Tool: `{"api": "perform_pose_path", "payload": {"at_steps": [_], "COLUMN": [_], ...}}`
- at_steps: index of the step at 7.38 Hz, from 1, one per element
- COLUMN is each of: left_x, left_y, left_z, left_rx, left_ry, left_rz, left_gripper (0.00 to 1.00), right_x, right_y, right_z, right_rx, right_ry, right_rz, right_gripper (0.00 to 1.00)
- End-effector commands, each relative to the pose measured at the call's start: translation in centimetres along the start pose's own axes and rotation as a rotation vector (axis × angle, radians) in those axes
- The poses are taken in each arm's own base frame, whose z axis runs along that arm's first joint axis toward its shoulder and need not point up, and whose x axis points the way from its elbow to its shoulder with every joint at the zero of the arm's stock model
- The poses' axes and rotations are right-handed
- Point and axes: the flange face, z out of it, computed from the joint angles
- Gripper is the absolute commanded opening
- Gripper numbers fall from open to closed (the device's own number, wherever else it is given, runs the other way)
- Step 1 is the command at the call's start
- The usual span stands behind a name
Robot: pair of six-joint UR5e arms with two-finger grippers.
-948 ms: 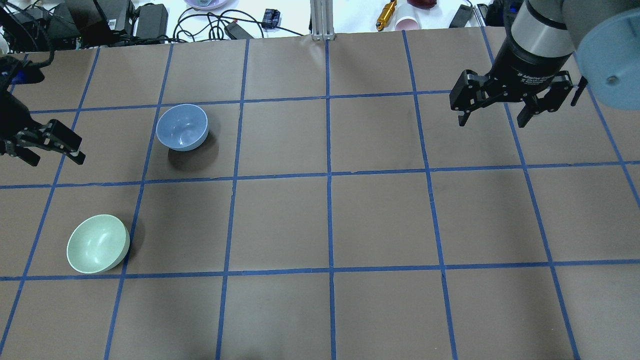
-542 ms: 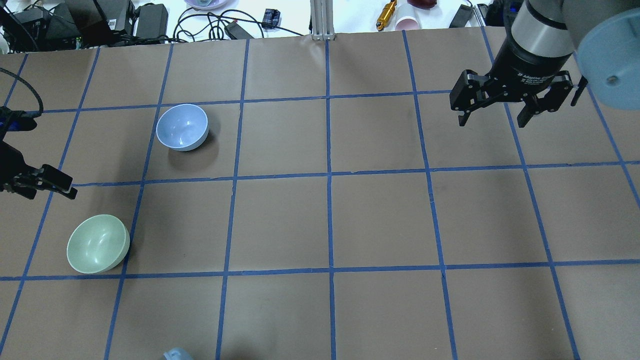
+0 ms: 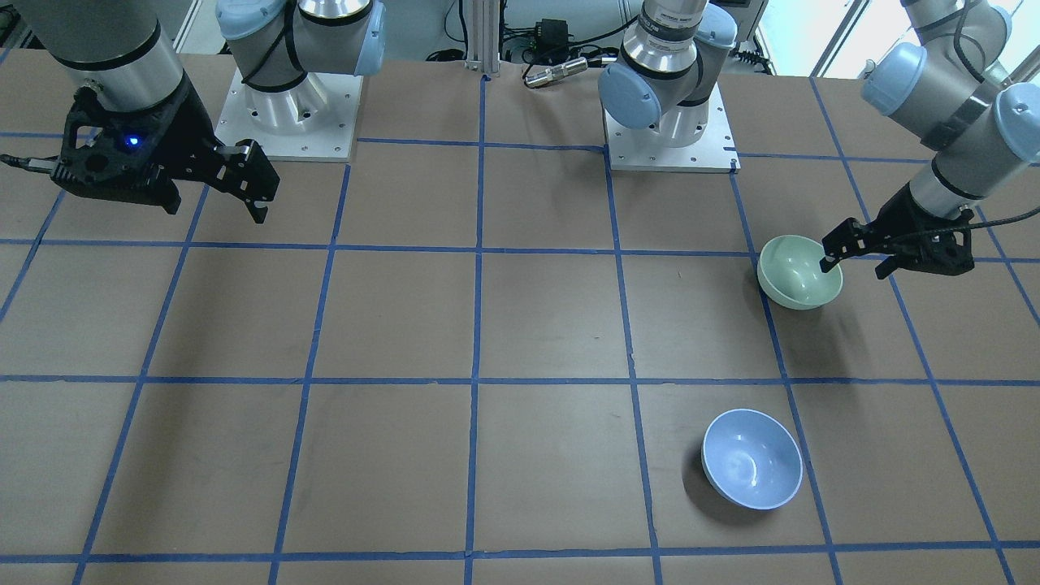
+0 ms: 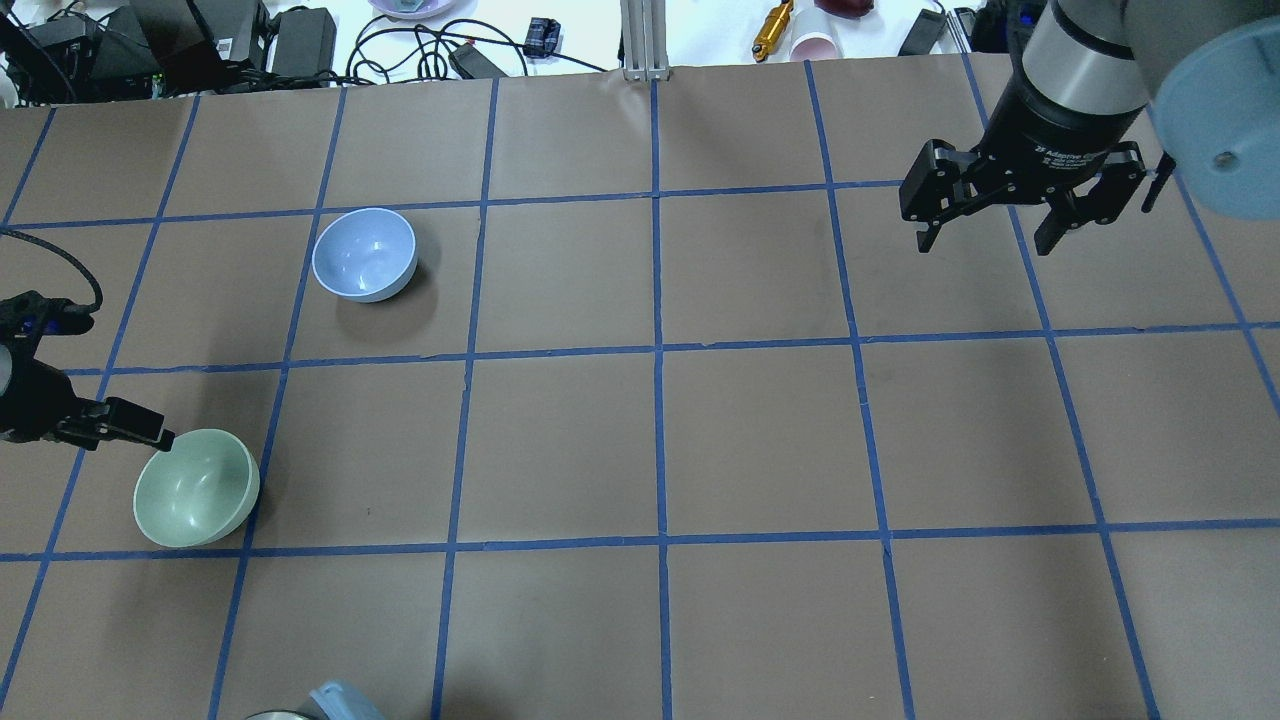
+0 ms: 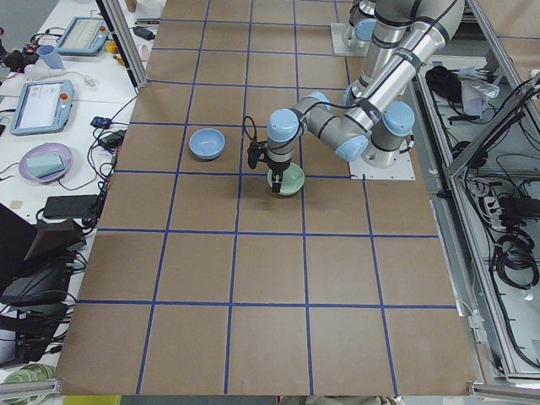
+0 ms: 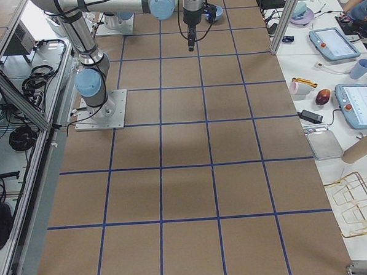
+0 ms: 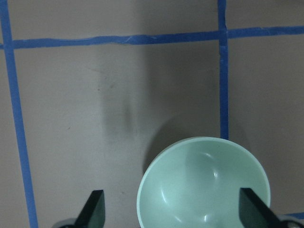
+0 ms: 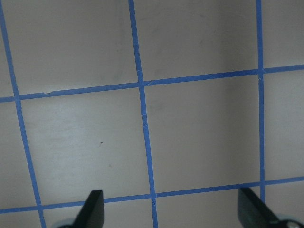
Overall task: Stack green bowl on blue bowl
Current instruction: 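Move the left gripper toward the pale green bowl and lower it, then close the left gripper on the rim of the pale green bowl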
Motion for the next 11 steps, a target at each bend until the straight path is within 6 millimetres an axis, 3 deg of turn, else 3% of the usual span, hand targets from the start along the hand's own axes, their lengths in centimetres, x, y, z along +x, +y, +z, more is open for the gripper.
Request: {"api": "perform_pose_path", "payload": {"at_steps": [1, 6, 11], "left_x": [-1.4, -2.1, -2.5], "left_y": [2.3, 2.7, 2.6], "left_z": [2.6, 5.8, 7.8], "left_rx": [-0.008, -0.053, -0.09], "left_ry": [0.036, 0.038, 0.045], "left_rz": [-0.014, -0.024, -0.034], "left_gripper": [1.0, 0.99, 0.98], "right_x": [0.0, 0.0, 0.0], "right_y": [0.0, 0.0, 0.0], "right_z": [0.0, 0.0, 0.0], "right_rx": [0.0, 0.0, 0.0], "right_ry": [0.0, 0.0, 0.0], "right_rz": [0.0, 0.0, 0.0], "right_gripper": [1.0, 1.0, 1.0]}}
